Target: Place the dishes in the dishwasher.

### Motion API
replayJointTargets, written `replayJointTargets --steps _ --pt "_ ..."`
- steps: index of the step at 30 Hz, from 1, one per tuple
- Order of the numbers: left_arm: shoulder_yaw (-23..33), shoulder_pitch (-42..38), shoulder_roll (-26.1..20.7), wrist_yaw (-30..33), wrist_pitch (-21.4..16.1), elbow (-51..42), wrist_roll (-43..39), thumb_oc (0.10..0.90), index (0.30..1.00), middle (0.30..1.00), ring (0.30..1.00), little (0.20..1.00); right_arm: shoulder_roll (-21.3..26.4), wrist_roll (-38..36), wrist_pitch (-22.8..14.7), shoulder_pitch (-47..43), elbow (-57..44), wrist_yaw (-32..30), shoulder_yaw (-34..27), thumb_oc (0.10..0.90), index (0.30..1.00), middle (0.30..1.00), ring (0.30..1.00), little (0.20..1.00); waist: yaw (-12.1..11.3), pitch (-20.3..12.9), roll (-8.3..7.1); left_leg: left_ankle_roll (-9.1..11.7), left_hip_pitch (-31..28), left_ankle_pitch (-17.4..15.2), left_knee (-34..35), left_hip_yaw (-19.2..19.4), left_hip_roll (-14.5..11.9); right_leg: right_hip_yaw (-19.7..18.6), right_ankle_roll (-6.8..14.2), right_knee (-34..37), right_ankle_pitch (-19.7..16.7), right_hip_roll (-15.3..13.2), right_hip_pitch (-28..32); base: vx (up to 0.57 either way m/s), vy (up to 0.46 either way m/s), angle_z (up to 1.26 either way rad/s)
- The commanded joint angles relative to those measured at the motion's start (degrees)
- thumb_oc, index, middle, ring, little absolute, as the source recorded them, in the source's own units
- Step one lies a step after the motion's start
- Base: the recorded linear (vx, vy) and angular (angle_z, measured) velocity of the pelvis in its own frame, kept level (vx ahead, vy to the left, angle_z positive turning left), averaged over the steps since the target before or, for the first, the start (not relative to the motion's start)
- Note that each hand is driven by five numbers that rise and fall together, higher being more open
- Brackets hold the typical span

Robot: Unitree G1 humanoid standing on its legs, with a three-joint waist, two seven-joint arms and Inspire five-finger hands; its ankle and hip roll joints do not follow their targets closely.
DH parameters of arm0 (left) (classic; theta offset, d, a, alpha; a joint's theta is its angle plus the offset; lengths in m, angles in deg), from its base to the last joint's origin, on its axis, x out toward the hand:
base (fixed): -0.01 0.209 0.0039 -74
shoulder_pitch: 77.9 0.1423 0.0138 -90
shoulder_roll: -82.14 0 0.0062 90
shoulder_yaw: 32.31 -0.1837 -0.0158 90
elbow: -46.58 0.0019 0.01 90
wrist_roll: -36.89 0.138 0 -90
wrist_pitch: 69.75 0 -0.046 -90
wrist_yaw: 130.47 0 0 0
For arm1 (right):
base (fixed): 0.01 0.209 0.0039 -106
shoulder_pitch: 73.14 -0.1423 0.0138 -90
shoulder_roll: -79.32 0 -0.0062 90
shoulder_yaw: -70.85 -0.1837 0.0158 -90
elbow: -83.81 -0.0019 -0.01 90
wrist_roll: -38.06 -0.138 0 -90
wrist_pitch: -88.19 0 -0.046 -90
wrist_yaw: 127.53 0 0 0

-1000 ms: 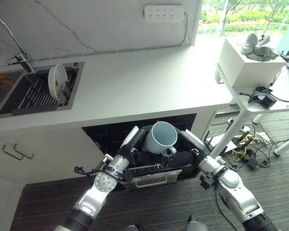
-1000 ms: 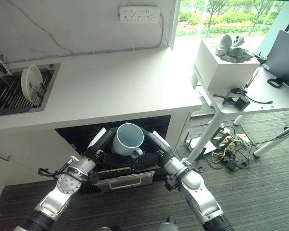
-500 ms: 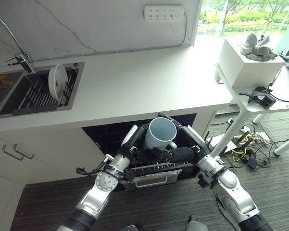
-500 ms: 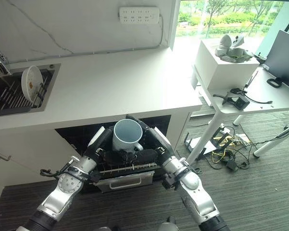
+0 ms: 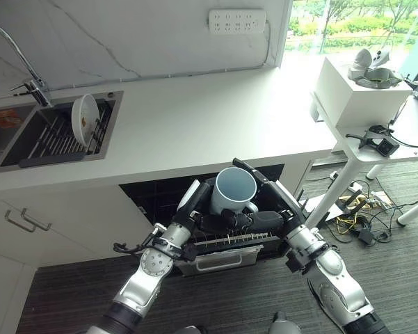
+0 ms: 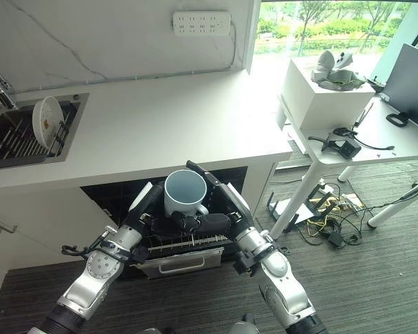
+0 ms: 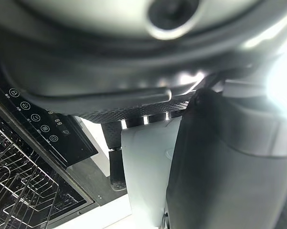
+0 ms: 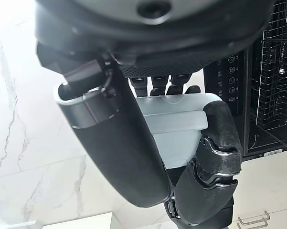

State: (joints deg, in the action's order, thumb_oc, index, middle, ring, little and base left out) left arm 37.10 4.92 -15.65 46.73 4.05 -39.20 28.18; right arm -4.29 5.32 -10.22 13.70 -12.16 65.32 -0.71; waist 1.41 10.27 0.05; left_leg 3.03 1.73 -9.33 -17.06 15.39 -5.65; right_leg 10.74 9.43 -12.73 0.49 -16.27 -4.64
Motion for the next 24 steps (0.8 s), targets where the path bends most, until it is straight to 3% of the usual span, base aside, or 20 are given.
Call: replayJointTargets --steps 1,5,6,7,24 --pt "-0.70 -5.37 0.37 -0.25 -5.56 -4.62 -1.57 0.400 0.300 0.300 0.300 0.300 -3.51 -3.92 -6.43 -3.66 -6.39 2.73 -0.30 0.800 0.900 0.900 0.900 0.900 -0.71 -3.27 -0.63 -1.51 -0.96 -5.22 -0.12 -4.96 -0.44 -2.05 1.57 -4.46 8.58 -0.14 1.41 0.00 0.000 0.00" --pt "-0.98 -5.63 0.39 -0.56 -5.11 -5.18 -0.94 0.400 0.300 0.300 0.300 0.300 -3.53 -3.15 -5.46 -3.96 -5.94 3.82 0.18 0.800 0.900 0.900 0.900 0.900 -0.92 -3.29 -0.69 -1.57 -0.89 -5.29 -0.12 -5.10 -0.33 -1.90 1.59 -4.46 8.61 -0.21 1.45 0.00 0.000 0.00" --pt "-1.04 -5.65 0.31 -0.80 -5.08 -5.26 -0.96 0.400 0.300 0.300 0.300 0.300 -3.43 -2.38 -5.83 -4.12 -5.78 3.98 0.55 0.690 0.735 0.735 0.735 0.735 -1.01 -3.31 -0.69 -1.58 -0.89 -5.29 -0.12 -5.14 -0.30 -1.87 1.57 -4.46 8.61 -0.20 1.48 0.00 0.000 0.00" --pt "-1.07 -5.68 0.19 -0.95 -4.99 -5.33 -1.02 0.400 0.300 0.300 0.300 0.300 -3.33 -1.78 -6.29 -4.25 -5.77 4.06 0.81 0.400 0.300 0.300 0.300 0.300 -1.07 -3.34 -0.68 -1.58 -0.87 -5.27 -0.12 -5.15 -0.30 -1.84 1.57 -4.46 8.61 -0.20 1.48 0.00 0.000 0.00" --pt "-2.83 -6.01 -0.02 -0.45 -3.12 -4.87 0.92 0.400 0.300 0.300 0.300 0.300 -2.44 4.43 -10.03 -6.56 -6.23 0.95 3.72 0.400 0.300 0.300 0.300 0.300 -1.90 -3.14 -0.47 -1.66 -0.65 -5.32 -0.12 -5.51 -0.12 -1.52 1.55 -4.46 8.73 -0.35 1.60 0.00 0.000 0.00"
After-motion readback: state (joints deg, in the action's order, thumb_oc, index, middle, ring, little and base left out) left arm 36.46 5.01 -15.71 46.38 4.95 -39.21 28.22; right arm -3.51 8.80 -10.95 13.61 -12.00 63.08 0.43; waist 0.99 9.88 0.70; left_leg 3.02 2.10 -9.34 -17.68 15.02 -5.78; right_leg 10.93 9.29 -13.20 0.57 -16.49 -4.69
